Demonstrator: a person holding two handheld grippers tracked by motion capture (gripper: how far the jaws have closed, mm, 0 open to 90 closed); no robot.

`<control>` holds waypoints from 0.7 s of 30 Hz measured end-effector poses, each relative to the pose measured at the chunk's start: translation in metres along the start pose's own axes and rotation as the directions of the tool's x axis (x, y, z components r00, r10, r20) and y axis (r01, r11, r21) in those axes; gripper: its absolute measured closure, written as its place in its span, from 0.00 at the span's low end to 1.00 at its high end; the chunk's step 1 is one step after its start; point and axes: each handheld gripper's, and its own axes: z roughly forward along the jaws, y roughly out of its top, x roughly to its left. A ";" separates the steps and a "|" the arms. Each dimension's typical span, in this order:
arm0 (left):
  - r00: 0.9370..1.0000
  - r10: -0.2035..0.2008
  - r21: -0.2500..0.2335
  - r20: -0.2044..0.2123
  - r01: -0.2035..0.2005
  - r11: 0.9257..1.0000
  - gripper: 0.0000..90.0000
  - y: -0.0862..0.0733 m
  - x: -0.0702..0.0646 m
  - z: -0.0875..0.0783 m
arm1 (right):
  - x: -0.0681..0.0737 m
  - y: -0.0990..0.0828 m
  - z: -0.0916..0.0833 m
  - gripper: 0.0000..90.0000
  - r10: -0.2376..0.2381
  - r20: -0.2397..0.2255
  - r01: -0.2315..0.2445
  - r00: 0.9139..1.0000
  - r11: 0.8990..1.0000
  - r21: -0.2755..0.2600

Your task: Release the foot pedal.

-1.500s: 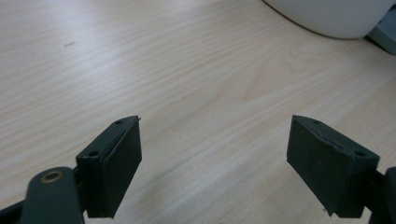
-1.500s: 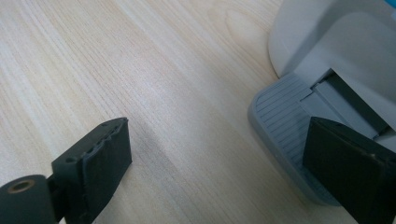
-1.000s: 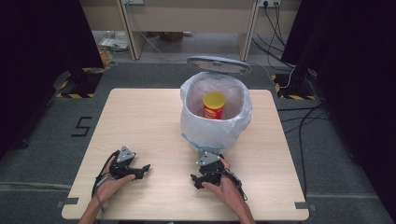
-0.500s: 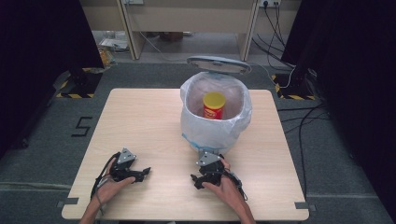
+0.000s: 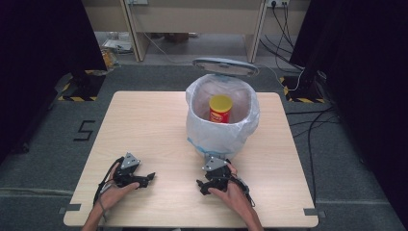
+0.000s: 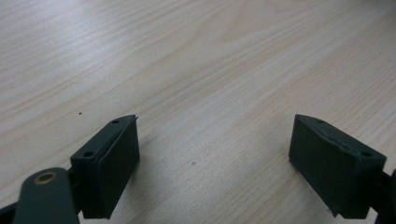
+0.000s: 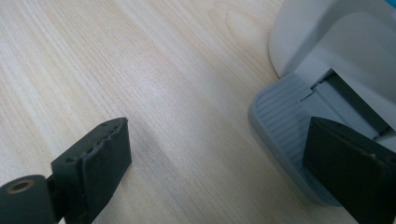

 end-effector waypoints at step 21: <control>1.000 0.000 0.002 0.002 0.000 1.000 0.17 0.000 0.000 0.000 | -0.005 -0.001 -0.005 0.15 0.031 -0.008 -0.032 0.999 0.999 -0.041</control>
